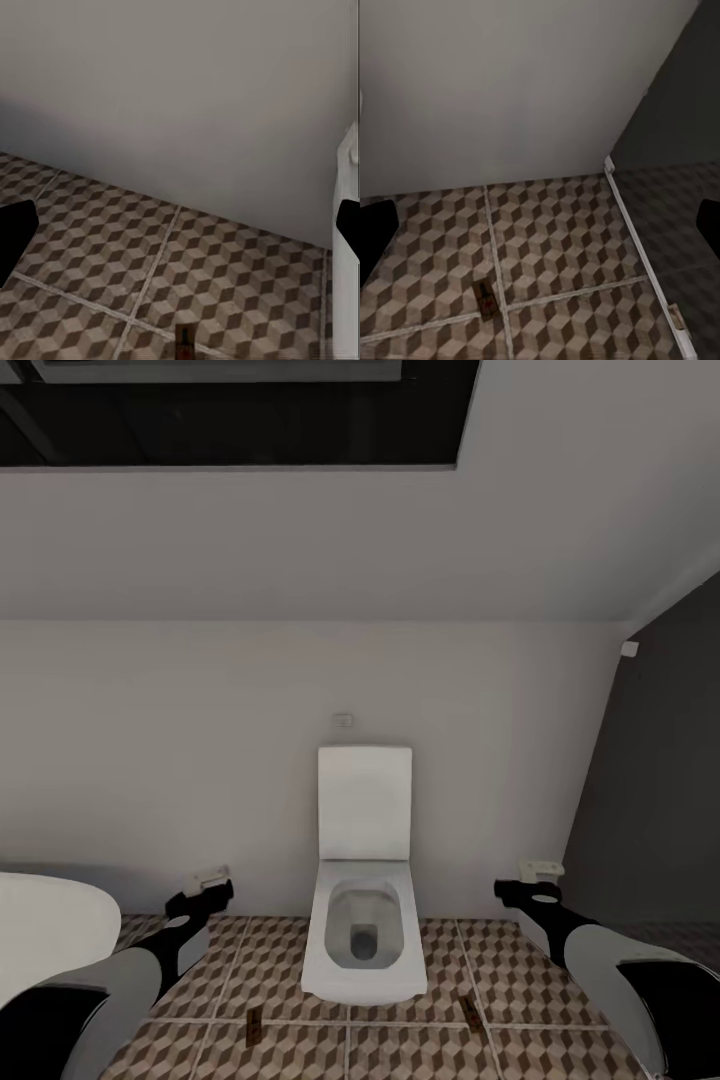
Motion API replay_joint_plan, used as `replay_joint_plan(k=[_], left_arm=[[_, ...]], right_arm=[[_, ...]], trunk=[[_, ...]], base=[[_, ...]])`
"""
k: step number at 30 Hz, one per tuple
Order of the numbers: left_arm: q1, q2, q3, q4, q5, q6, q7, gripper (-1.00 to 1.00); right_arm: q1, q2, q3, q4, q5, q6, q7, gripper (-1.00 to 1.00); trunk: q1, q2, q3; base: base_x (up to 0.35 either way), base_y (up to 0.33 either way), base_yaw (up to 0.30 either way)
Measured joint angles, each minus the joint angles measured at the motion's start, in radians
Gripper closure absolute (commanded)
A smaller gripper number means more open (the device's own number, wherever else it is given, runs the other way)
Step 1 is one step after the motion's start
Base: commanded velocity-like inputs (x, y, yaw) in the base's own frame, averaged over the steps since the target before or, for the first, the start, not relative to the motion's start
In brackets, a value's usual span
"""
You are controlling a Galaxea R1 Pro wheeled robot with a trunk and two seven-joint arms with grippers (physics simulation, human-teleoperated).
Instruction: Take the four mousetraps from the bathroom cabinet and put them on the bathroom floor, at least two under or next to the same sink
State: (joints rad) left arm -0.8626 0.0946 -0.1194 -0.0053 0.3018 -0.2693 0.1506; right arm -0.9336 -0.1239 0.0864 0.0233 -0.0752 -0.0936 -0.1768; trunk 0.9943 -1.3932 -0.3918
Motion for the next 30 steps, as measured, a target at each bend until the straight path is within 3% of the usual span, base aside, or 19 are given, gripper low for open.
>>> replay_joint_plan(k=[11,30], left_arm=[[0.047,0.004,-0.001,0.000,-0.003,0.077,-0.026,-1.00],[0.278,-0.003,-0.001,0.000,-0.004,0.107,-0.032,-1.00]], right_arm=[[0.111,0.000,0.000,0.000,-0.001,0.006,0.000,-1.00],[0.397,0.001,-0.001,0.001,-0.003,0.005,0.002,-1.00]], trunk=[[0.000,0.000,0.000],[0.000,0.000,0.000]], base=[[0.000,0.000,0.000],[0.000,0.000,0.000]])
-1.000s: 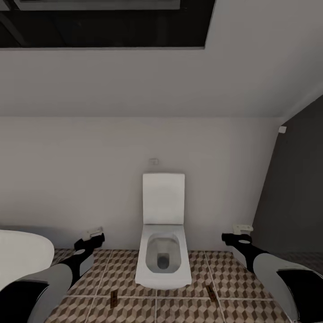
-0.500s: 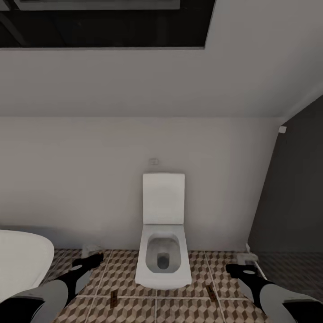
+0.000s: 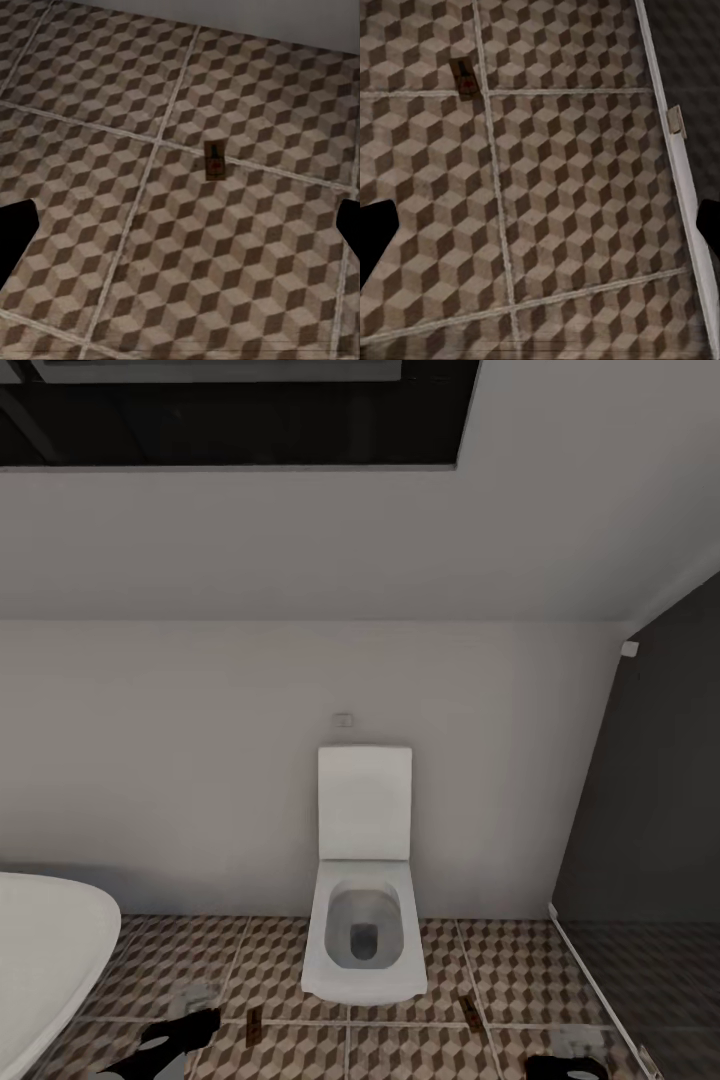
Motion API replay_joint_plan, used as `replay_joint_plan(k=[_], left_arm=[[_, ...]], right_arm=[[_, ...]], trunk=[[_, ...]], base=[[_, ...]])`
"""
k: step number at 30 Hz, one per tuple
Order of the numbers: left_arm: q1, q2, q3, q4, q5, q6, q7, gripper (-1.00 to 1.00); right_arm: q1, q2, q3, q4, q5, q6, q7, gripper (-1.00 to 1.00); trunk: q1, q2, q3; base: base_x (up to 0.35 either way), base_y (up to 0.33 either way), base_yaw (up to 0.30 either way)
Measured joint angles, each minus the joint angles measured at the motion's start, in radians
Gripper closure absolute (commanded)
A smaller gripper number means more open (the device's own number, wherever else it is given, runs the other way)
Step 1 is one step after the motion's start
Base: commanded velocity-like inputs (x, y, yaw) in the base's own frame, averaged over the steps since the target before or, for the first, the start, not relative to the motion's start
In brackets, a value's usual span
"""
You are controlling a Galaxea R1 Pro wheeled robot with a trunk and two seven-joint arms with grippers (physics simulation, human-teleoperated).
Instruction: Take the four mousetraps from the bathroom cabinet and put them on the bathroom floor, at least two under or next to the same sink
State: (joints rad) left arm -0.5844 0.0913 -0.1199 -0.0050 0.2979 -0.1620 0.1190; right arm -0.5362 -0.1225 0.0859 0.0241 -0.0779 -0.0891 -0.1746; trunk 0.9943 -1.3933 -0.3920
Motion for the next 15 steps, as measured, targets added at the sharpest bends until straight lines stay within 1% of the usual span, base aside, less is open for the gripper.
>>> replay_joint_plan(k=[4,5,9,13,14,15], left_arm=[[0.047,-0.002,0.000,0.000,0.002,0.002,0.001,-1.00],[0.047,-0.002,0.000,0.000,0.002,0.002,0.001,-1.00],[0.080,-0.003,0.000,0.000,0.004,0.004,0.000,-1.00],[0.115,-0.003,0.000,0.000,0.005,0.011,-0.001,-1.00],[0.115,-0.004,0.000,0.000,0.005,0.011,-0.001,-1.00],[0.124,-0.004,0.000,0.000,0.005,0.016,-0.001,-1.00]], right_arm=[[0.057,0.001,0.000,0.001,0.000,-0.001,0.001,-1.00],[0.058,0.001,0.001,0.000,0.000,-0.001,0.001,-1.00],[0.117,0.003,0.000,0.001,-0.001,-0.002,0.002,-1.00],[0.180,0.013,0.001,0.001,-0.001,-0.002,0.003,-1.00],[0.180,0.013,0.002,0.001,-0.001,-0.002,0.003,-1.00],[0.194,0.016,0.001,0.001,-0.001,-0.002,0.003,-1.00]], trunk=[[0.000,0.000,0.000],[0.000,0.000,0.000],[0.000,0.000,0.000],[0.000,0.000,0.000],[0.000,0.000,0.000],[0.000,0.000,0.000]], base=[[0.000,0.000,0.000],[0.000,0.000,0.000],[0.000,0.000,0.000],[0.000,0.000,0.000],[0.000,0.000,0.000],[0.000,0.000,0.000]])
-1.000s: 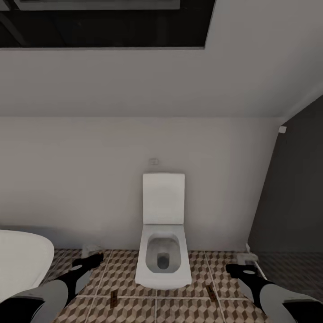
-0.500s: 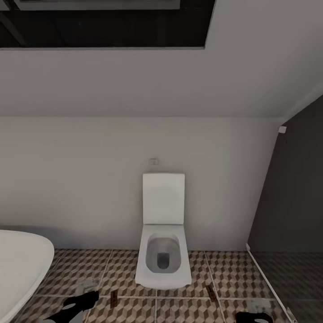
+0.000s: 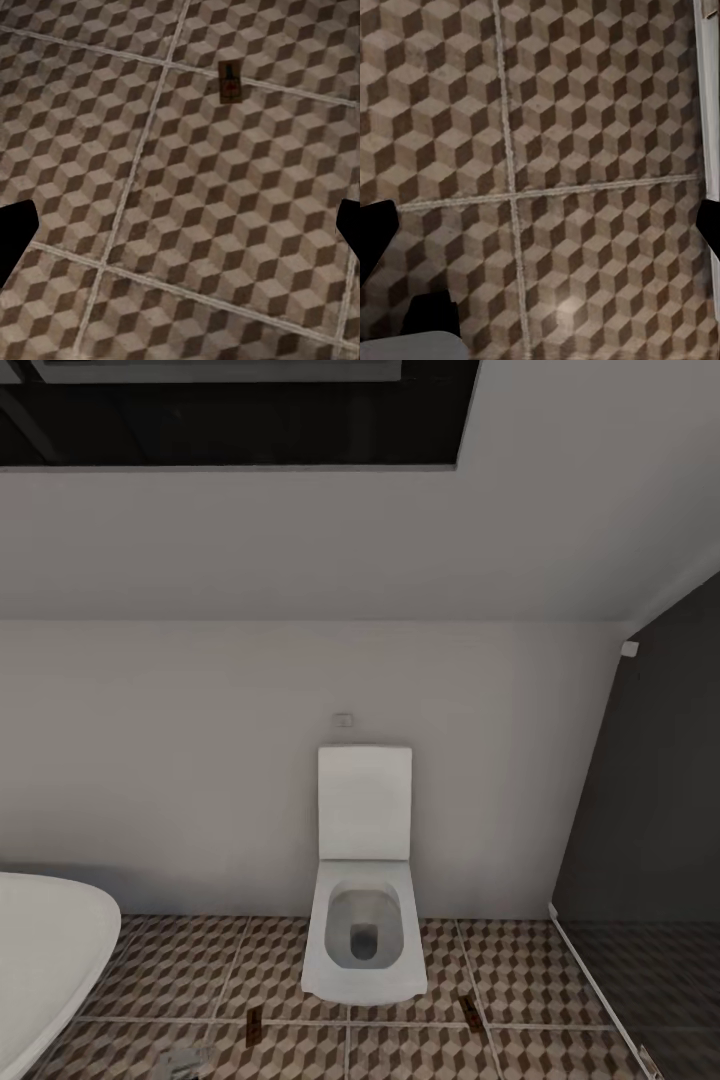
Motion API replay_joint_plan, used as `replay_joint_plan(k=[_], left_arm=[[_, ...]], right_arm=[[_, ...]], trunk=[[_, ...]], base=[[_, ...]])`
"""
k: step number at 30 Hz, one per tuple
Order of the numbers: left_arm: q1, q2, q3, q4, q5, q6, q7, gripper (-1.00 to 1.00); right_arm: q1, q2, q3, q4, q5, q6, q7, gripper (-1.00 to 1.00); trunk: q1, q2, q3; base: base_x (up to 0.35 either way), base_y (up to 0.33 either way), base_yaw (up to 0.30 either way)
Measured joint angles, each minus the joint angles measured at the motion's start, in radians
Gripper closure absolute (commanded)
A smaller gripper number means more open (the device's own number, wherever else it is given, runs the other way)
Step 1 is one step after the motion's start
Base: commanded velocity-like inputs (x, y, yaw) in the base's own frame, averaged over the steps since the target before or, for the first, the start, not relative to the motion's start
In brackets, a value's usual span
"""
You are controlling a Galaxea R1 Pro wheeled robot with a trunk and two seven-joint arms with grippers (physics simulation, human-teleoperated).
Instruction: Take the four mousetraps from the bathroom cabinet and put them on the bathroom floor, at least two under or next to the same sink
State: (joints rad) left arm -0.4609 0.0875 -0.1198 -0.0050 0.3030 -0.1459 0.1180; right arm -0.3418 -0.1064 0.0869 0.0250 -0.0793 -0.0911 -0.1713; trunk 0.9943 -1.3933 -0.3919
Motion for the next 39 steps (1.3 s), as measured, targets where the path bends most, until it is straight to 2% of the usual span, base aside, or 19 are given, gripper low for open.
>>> replay_joint_plan(k=[6,13,25,39], left_arm=[[0.044,-0.004,0.000,0.000,-0.001,0.044,0.001,-1.00],[0.110,-0.026,0.000,0.000,-0.002,0.074,-0.002,-1.00],[0.166,-0.042,0.001,0.000,0.000,0.075,-0.005,-1.00],[0.175,-0.036,0.000,-0.001,0.000,0.075,-0.001,-1.00]], right_arm=[[0.068,0.016,0.000,0.000,-0.001,0.000,0.000,-1.00],[0.140,0.037,0.001,0.000,-0.001,0.002,0.001,-1.00],[0.180,0.061,0.000,0.001,-0.002,0.006,0.001,-1.00],[0.186,0.059,0.001,0.000,-0.001,0.007,0.000,-1.00]], trunk=[[0.000,0.000,0.000],[0.000,0.000,0.000],[0.000,0.000,0.000],[0.000,0.000,0.000]], base=[[0.000,0.000,0.000],[0.000,0.000,0.000],[0.000,0.000,0.000],[0.000,0.000,0.000]])
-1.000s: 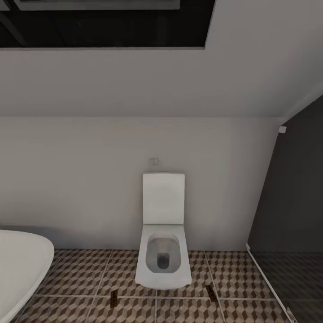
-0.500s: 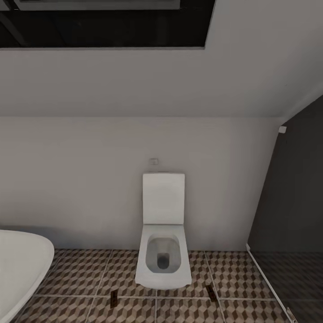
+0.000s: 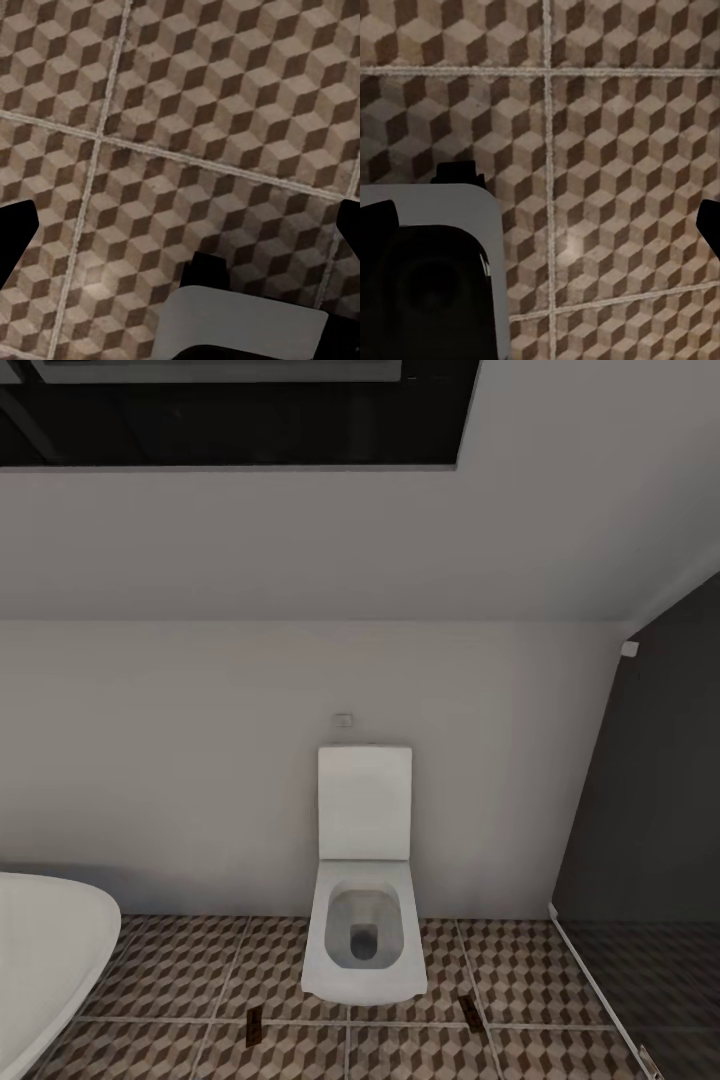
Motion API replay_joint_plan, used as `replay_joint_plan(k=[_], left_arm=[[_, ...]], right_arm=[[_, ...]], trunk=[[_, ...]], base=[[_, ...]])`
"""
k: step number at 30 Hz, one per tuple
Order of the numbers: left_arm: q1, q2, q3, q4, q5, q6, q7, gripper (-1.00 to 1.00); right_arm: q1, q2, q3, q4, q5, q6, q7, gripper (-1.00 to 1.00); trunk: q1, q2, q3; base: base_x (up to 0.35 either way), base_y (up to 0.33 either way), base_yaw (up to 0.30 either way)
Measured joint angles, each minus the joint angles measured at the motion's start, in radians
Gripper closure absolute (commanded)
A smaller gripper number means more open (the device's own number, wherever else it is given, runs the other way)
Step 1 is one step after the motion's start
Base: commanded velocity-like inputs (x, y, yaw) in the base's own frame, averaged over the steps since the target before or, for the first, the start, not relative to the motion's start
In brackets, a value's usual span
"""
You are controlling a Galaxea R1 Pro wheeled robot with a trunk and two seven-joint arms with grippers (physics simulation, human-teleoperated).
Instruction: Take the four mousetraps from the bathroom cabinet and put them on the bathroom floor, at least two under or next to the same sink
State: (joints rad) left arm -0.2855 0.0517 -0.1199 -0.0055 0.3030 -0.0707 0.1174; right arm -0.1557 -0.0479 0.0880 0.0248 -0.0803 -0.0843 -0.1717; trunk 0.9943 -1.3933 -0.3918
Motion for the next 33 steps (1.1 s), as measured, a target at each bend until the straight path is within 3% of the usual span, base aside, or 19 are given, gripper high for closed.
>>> replay_joint_plan(k=[33], left_arm=[[0.001,0.000,-0.001,-0.010,-0.009,-0.002,0.000,-1.00]], right_arm=[[0.000,0.011,-0.002,-0.012,0.004,-0.009,0.000,-1.00]], trunk=[[0.000,0.000,0.000]], base=[[0.000,0.000,0.000]])
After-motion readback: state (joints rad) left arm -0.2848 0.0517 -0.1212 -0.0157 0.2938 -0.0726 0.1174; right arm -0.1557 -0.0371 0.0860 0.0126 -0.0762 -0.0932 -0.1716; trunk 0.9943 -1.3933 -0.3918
